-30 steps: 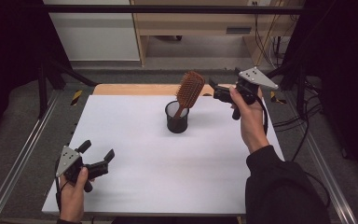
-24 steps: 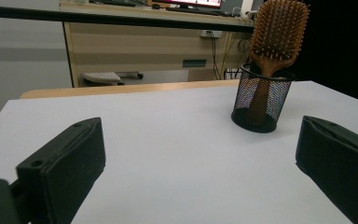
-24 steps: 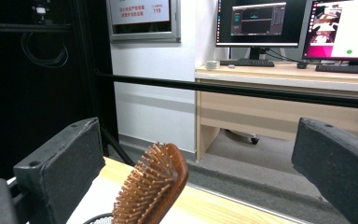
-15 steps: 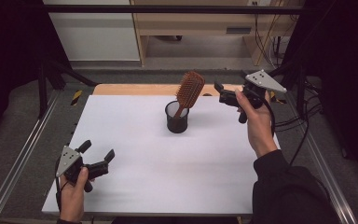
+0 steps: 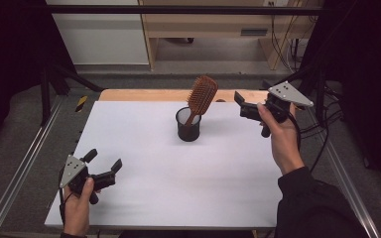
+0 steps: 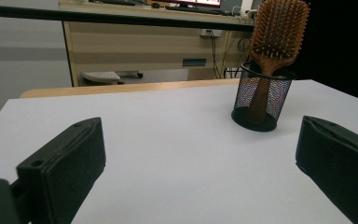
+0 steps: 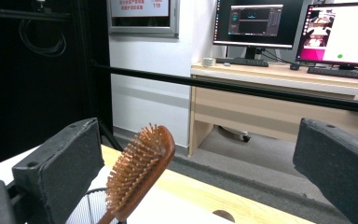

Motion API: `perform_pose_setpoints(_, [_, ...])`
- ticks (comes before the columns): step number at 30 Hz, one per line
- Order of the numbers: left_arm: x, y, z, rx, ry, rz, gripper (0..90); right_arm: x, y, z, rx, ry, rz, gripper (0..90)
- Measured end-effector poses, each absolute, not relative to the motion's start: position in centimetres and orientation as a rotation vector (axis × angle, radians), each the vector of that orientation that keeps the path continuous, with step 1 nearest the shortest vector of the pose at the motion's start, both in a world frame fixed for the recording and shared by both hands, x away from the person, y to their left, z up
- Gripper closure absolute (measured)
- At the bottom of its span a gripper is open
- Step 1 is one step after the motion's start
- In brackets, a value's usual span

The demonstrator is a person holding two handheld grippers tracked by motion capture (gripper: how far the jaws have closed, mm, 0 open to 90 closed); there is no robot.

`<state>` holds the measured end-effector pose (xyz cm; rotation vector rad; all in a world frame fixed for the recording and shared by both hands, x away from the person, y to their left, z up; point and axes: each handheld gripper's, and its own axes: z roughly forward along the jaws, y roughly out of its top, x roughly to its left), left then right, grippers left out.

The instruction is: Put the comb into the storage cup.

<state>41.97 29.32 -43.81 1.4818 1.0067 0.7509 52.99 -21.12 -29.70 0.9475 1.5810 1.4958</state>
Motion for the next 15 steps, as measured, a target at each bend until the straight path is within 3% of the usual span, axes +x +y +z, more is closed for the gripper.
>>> perform_pose_setpoints(15, [42.0,29.5,-43.8,1.484,1.002,0.757,1.7,51.5,-22.7,-31.2,0.954,1.592,1.487,1.9])
